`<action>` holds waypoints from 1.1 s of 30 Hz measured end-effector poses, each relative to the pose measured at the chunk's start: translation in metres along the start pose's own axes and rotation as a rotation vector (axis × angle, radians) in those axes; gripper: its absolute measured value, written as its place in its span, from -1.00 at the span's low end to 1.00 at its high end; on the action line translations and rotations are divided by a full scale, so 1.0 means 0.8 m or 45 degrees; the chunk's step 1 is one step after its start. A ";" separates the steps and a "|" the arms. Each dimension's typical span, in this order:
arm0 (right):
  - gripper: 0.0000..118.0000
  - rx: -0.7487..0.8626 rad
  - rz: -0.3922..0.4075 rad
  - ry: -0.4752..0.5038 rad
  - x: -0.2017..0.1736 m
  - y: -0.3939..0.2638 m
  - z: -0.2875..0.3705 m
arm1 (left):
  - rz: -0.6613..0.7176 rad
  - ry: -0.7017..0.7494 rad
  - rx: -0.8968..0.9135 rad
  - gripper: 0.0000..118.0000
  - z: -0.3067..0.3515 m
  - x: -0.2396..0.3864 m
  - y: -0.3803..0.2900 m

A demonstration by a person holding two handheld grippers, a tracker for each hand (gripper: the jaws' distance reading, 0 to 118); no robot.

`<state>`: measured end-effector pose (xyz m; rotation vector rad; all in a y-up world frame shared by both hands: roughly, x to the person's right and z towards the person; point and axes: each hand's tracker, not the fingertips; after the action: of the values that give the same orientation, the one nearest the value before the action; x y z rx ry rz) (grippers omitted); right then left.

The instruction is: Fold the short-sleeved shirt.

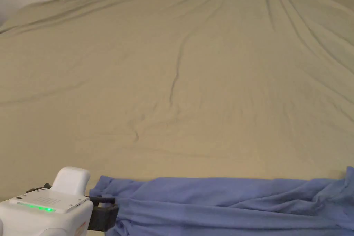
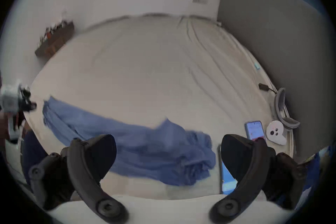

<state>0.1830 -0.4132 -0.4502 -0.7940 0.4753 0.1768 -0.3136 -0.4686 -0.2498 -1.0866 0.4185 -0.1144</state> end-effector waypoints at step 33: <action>-0.93 0.021 -0.070 0.549 -0.068 0.015 -0.014 | 0.551 -1.294 -0.142 1.00 -0.131 -0.062 0.000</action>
<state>0.1270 -0.4118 -0.4388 -0.8298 0.8597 -0.0525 -0.3996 -0.5413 -0.2778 -1.0027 -0.2716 0.8259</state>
